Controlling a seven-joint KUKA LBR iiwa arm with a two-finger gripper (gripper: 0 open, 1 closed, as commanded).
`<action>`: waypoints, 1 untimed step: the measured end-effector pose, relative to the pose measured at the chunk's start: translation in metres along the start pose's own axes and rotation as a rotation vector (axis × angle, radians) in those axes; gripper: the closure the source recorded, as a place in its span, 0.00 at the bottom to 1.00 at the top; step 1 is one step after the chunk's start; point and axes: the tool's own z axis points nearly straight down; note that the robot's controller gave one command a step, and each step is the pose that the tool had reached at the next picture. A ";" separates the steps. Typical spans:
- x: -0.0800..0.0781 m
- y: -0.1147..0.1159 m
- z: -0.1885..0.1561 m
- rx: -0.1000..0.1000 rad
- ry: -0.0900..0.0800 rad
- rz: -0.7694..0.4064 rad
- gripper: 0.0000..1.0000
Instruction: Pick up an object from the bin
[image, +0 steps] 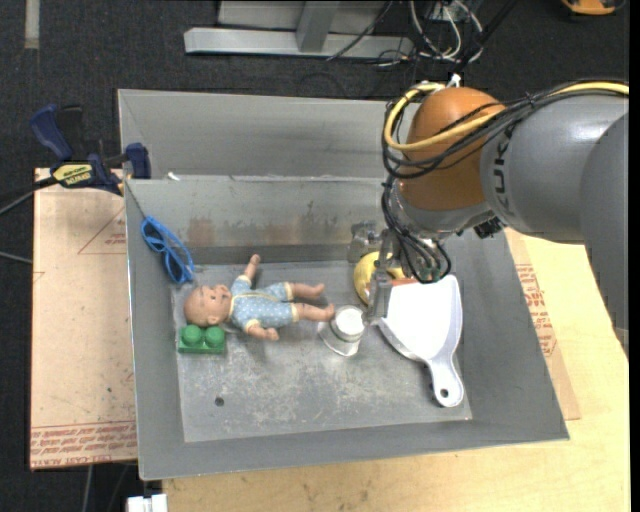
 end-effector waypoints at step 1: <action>-0.001 0.000 -0.005 0.000 -0.005 0.000 0.00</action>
Offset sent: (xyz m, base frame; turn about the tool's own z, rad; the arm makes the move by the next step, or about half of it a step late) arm -0.0152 0.0127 0.0062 -0.0145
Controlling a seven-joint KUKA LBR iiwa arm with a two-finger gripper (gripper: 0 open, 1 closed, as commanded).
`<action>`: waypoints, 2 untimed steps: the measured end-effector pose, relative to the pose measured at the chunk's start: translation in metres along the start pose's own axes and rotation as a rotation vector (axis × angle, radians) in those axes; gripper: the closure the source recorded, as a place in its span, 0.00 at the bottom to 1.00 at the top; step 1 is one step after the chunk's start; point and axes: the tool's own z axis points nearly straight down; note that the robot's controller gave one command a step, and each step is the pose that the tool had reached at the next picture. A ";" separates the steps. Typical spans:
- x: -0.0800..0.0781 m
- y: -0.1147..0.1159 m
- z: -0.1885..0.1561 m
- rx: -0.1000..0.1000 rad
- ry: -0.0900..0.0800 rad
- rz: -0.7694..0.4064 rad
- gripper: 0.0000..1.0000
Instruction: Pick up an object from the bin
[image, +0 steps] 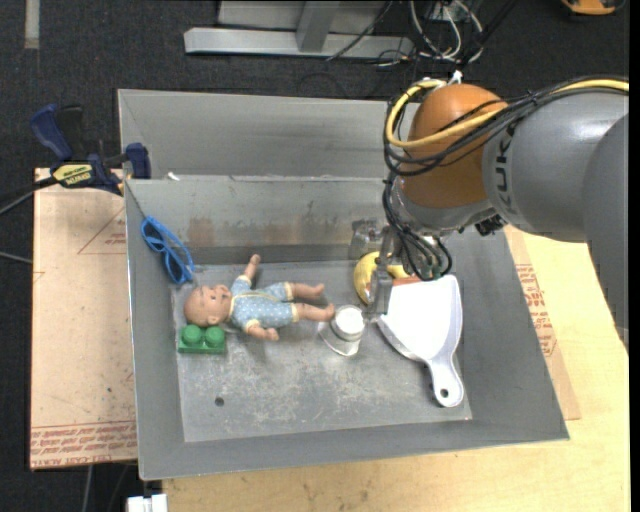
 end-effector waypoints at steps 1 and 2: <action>0.003 0.001 0.000 0.000 0.000 -0.002 0.00; -0.004 0.004 -0.024 0.000 0.000 -0.012 0.00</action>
Offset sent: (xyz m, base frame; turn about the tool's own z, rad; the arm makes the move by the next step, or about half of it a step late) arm 0.0108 0.0029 0.0391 -0.0172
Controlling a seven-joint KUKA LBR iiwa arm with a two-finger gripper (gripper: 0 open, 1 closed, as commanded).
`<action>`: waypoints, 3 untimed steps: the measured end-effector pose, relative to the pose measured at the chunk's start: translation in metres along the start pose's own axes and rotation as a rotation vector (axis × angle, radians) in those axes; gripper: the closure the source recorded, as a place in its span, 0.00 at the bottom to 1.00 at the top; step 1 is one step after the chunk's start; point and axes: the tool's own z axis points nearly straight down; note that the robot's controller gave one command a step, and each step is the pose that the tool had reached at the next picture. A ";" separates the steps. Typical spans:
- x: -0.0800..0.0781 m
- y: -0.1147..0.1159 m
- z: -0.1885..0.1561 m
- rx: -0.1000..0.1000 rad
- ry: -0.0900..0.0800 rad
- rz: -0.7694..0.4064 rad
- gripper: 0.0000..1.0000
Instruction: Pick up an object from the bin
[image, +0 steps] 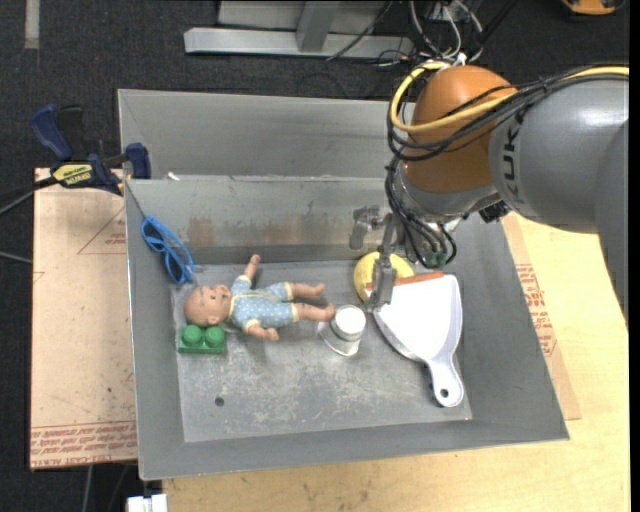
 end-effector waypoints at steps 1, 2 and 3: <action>-0.004 0.002 0.031 0.001 -0.014 -0.020 0.00; 0.017 0.023 0.072 0.006 -0.006 -0.154 0.00; 0.007 0.015 0.054 0.000 -0.017 -0.157 0.00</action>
Offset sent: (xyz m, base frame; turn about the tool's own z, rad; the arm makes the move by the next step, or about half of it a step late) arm -0.0303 0.0361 -0.0906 -0.1808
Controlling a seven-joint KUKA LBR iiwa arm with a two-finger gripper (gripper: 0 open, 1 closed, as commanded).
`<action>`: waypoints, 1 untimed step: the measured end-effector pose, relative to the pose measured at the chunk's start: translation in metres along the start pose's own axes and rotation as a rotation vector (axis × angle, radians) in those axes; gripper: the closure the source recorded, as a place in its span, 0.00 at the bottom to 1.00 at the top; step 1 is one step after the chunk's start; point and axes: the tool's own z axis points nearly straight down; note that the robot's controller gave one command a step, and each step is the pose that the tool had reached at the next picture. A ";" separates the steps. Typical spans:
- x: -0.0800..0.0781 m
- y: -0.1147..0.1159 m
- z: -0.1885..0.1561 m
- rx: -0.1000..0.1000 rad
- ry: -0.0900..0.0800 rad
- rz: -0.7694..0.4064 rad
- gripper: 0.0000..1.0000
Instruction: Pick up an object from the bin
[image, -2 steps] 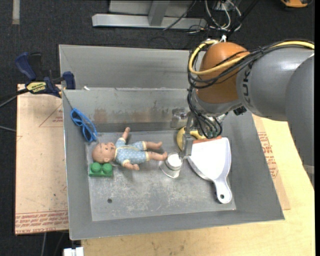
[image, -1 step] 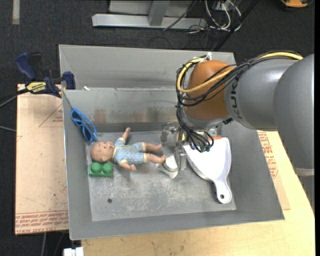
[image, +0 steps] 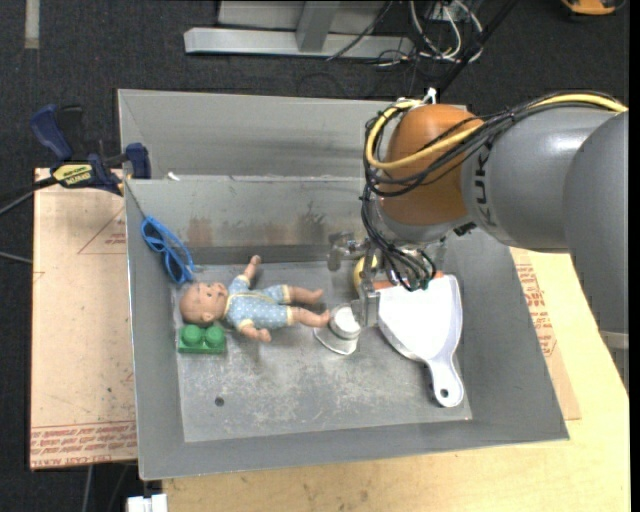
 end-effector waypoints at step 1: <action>0.009 0.016 -0.027 0.001 0.015 0.091 0.00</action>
Offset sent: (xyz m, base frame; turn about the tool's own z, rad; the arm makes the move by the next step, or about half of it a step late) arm 0.0022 -0.0019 0.0549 0.0259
